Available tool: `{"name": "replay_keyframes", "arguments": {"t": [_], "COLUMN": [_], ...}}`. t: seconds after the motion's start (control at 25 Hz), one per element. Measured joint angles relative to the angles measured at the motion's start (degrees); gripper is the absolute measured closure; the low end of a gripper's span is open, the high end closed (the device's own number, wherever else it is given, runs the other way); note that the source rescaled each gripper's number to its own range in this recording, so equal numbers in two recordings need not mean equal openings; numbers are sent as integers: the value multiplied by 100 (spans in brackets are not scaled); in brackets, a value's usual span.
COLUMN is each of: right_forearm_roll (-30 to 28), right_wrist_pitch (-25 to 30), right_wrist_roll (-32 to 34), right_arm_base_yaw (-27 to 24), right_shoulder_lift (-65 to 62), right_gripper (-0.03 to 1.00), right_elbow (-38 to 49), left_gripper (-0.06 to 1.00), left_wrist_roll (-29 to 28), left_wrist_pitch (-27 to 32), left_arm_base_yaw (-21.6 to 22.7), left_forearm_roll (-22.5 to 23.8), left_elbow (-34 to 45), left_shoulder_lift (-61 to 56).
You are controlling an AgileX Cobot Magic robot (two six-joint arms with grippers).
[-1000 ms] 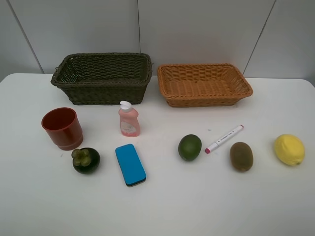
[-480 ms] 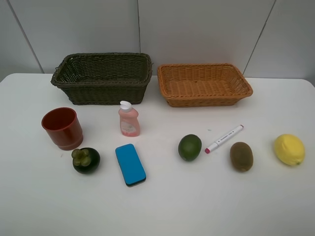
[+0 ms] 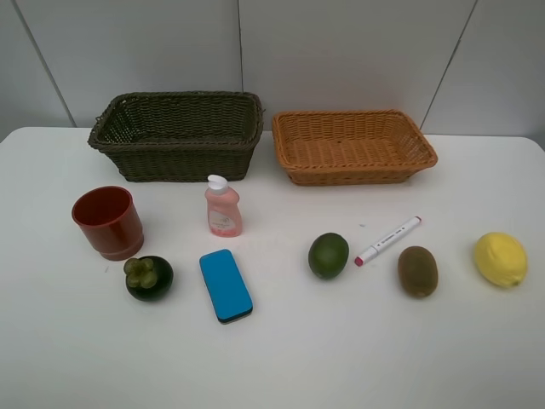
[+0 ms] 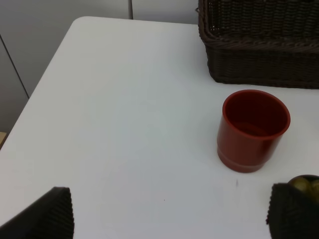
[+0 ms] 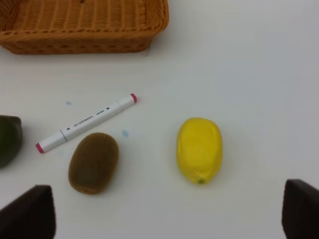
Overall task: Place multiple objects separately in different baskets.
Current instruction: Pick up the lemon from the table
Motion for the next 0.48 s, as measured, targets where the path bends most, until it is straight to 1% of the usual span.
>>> {"name": "replay_keyframes", "arguments": {"t": [0.12,0.4,0.48], "right_forearm_roll": [0,38,66], "right_wrist_pitch": [-222,-293,-426], "right_wrist_roll": [119,191,235], "right_arm_base_yaw": [0,0,0], "right_shoulder_lift": [820,3129,3722], "right_gripper": [-3,-3,-3], "right_elbow": [-245,-765,-849], "left_gripper": [-5,-5,-5], "left_wrist_roll": [0,0,0], "left_wrist_pitch": [0,0,0], "left_arm_base_yaw": [0,0,0], "left_forearm_roll": [0,0,0], "left_elbow": [0,0,0], "left_shoulder_lift": [0,0,0]}}
